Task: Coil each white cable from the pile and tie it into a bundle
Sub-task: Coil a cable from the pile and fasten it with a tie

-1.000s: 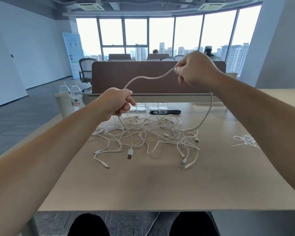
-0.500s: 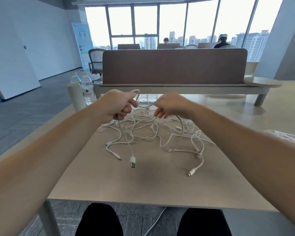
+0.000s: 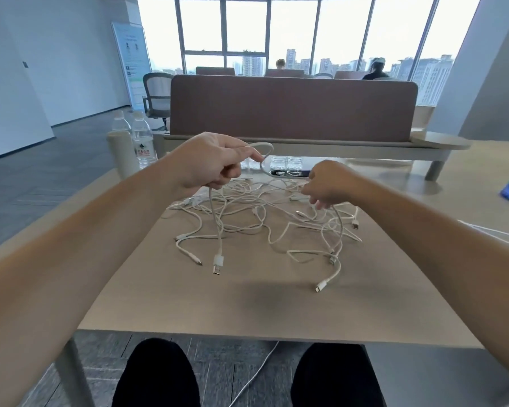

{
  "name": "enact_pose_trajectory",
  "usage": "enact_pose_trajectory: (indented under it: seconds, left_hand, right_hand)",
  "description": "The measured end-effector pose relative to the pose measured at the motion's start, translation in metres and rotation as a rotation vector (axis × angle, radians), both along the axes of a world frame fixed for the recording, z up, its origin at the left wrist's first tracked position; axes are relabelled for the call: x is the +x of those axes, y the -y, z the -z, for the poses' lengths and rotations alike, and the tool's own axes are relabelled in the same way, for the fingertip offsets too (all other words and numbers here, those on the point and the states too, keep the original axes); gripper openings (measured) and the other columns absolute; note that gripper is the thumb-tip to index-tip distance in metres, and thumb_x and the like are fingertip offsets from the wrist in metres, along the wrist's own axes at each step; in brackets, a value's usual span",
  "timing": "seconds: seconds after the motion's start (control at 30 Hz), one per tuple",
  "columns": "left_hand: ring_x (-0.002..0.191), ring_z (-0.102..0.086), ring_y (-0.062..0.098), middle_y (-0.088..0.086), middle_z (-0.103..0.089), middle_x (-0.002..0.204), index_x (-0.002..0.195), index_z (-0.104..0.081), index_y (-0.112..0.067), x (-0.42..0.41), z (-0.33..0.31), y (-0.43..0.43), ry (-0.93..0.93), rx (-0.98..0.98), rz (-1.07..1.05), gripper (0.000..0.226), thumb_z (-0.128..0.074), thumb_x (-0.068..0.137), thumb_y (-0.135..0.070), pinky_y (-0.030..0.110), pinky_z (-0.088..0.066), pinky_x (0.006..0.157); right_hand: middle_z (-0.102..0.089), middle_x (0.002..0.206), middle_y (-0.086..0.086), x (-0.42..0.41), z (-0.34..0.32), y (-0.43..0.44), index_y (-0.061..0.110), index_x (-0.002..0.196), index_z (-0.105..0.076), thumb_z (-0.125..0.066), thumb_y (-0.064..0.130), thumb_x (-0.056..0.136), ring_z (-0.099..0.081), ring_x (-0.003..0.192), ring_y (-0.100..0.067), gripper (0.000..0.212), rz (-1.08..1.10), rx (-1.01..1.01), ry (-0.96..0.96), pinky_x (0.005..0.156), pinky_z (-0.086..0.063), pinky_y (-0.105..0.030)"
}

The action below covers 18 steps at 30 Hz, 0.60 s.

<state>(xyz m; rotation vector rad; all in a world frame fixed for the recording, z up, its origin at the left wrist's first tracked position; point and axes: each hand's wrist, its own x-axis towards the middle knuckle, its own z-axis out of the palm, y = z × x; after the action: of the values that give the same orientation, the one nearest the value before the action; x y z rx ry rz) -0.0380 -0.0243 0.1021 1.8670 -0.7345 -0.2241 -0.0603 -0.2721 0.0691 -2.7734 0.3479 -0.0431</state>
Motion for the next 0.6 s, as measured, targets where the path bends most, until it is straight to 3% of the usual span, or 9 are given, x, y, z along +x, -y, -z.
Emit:
enact_pose_trajectory:
  seconds: [0.07, 0.17, 0.23, 0.27, 0.33, 0.4, 0.53, 0.6]
  left_hand:
    - [0.05, -0.027, 0.015, 0.003, -0.044, 0.059, 0.108, -0.073, -0.01, -0.005, 0.004, 0.008, 0.019, 0.0, -0.008, 0.025, -0.05, 0.105, -0.021, 0.023, -0.022, 0.047]
    - [0.046, -0.027, 0.013, -0.001, -0.043, 0.054, 0.109, -0.073, -0.011, -0.009, 0.013, 0.023, 0.024, 0.002, -0.038, 0.025, -0.051, 0.105, -0.023, 0.021, -0.024, 0.044]
    - [0.045, -0.028, 0.013, -0.002, -0.043, 0.051, 0.104, -0.074, -0.015, -0.013, 0.02, 0.033, 0.047, 0.02, -0.061, 0.024, -0.052, 0.105, -0.025, 0.022, -0.025, 0.044]
    - [0.044, -0.029, 0.014, -0.003, -0.044, 0.049, 0.101, -0.075, -0.017, -0.014, 0.023, 0.037, 0.072, 0.035, -0.08, 0.024, -0.052, 0.104, -0.026, 0.022, -0.025, 0.043]
    - [0.04, -0.033, 0.012, -0.005, -0.047, 0.046, 0.095, -0.074, -0.019, -0.016, 0.027, 0.045, 0.137, 0.069, -0.131, 0.025, -0.052, 0.103, -0.026, 0.021, -0.028, 0.042]
    - [0.037, -0.036, 0.009, -0.006, -0.05, 0.044, 0.095, -0.074, -0.017, -0.018, 0.029, 0.051, 0.179, 0.096, -0.169, 0.025, -0.052, 0.103, -0.025, 0.021, -0.03, 0.041]
    - [0.034, -0.035, 0.006, -0.005, -0.05, 0.044, 0.097, -0.073, -0.012, -0.027, 0.029, 0.059, 0.189, 0.087, -0.165, 0.026, -0.05, 0.102, -0.02, 0.017, -0.03, 0.039]
    - [0.033, -0.036, 0.006, -0.005, -0.05, 0.044, 0.098, -0.073, -0.011, -0.031, 0.028, 0.061, 0.188, 0.08, -0.151, 0.026, -0.049, 0.103, -0.018, 0.015, -0.031, 0.038]
  right_hand:
    - [-0.069, 0.1, -0.018, -0.013, 0.002, 0.007, 0.003, 0.095, -0.065, -0.056, 0.02, 0.095, -0.06, 0.081, -0.029, 0.02, 0.018, -0.006, -0.017, 0.074, -0.049, -0.031]
    - [-0.061, 0.128, -0.018, -0.036, 0.009, 0.012, 0.002, 0.127, -0.059, -0.052, 0.029, 0.096, -0.058, 0.11, -0.033, 0.041, 0.057, -0.075, 0.0, 0.09, -0.048, -0.037]
    - [-0.056, 0.137, -0.02, -0.051, 0.016, 0.017, -0.001, 0.136, -0.052, -0.054, 0.033, 0.098, -0.055, 0.121, -0.035, 0.051, 0.087, -0.054, 0.0, 0.097, -0.048, -0.038]
    - [-0.058, 0.132, -0.022, -0.057, 0.019, 0.02, -0.004, 0.131, -0.055, -0.054, 0.034, 0.099, -0.057, 0.118, -0.037, 0.05, 0.105, -0.037, -0.001, 0.093, -0.048, -0.036]
    - [-0.065, 0.108, -0.025, -0.069, 0.025, 0.026, -0.006, 0.099, -0.063, -0.049, 0.038, 0.102, -0.063, 0.098, -0.037, 0.047, 0.131, -0.016, -0.046, 0.076, -0.047, -0.034]
    - [-0.065, 0.085, -0.022, -0.081, 0.034, 0.032, 0.002, 0.074, -0.055, -0.046, 0.035, 0.103, -0.063, 0.072, -0.034, 0.045, 0.176, 0.037, -0.126, 0.059, -0.045, -0.031]
    - [-0.066, 0.095, -0.021, -0.096, 0.059, 0.043, 0.004, 0.091, -0.052, -0.05, 0.014, 0.099, -0.06, 0.059, -0.024, 0.013, 0.162, 0.189, -0.387, 0.045, -0.038, -0.021]
    - [-0.07, 0.099, -0.025, -0.097, 0.071, 0.043, -0.005, 0.098, -0.062, -0.053, 0.008, 0.095, -0.059, 0.063, -0.024, 0.016, 0.109, 0.164, -0.41, 0.047, -0.036, -0.021]
